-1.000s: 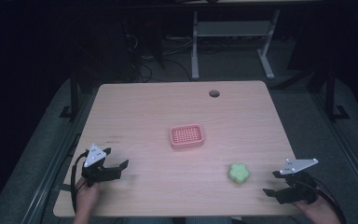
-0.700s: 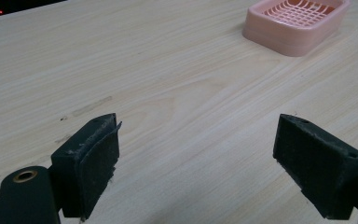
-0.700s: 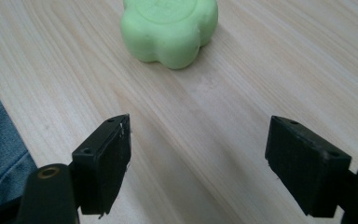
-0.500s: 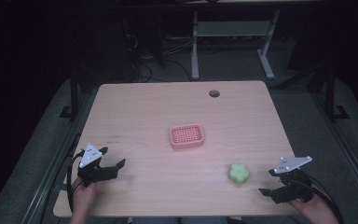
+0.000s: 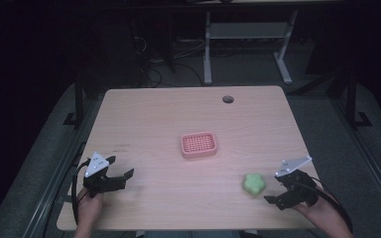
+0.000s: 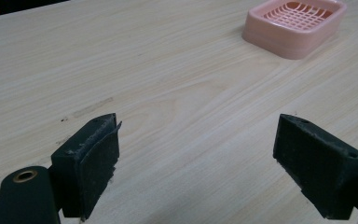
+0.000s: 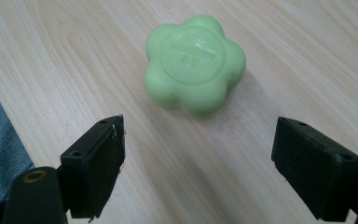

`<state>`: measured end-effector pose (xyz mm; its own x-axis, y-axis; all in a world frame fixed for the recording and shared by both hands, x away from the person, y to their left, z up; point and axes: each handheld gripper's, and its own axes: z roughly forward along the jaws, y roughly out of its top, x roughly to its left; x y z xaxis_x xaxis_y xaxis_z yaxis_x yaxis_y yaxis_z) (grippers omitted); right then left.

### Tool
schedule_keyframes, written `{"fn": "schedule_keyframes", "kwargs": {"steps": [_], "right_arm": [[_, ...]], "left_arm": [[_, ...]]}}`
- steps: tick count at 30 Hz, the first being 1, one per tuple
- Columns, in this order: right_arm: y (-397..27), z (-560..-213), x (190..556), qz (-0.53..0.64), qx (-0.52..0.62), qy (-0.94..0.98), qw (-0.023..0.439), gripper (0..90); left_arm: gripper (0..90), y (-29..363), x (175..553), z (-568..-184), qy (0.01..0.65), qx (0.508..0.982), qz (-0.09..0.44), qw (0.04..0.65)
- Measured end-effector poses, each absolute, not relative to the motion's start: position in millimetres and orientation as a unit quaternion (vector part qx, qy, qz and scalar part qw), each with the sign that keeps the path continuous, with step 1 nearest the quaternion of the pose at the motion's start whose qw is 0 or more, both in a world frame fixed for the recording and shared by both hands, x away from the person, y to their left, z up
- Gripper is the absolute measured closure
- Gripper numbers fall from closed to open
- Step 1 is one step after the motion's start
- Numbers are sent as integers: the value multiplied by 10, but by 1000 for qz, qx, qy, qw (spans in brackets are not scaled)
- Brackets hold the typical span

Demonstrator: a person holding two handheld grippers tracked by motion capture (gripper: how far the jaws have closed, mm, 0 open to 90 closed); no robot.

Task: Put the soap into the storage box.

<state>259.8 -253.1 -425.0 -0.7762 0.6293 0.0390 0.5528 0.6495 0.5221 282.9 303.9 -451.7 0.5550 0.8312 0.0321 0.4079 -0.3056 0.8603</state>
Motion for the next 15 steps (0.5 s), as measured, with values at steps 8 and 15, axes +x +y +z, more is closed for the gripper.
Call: {"fn": "schedule_keyframes", "kwargs": {"steps": [8, 15], "right_arm": [[-2355, -4178, 2748, 232, 312, 919, 67, 155], [-2217, -4182, 2838, 206, 306, 927, 67, 148]], "left_arm": [[141, 3038, 2822, -4512, 400, 770, 247, 431], [141, 3054, 2829, -4510, 404, 769, 246, 431]]}}
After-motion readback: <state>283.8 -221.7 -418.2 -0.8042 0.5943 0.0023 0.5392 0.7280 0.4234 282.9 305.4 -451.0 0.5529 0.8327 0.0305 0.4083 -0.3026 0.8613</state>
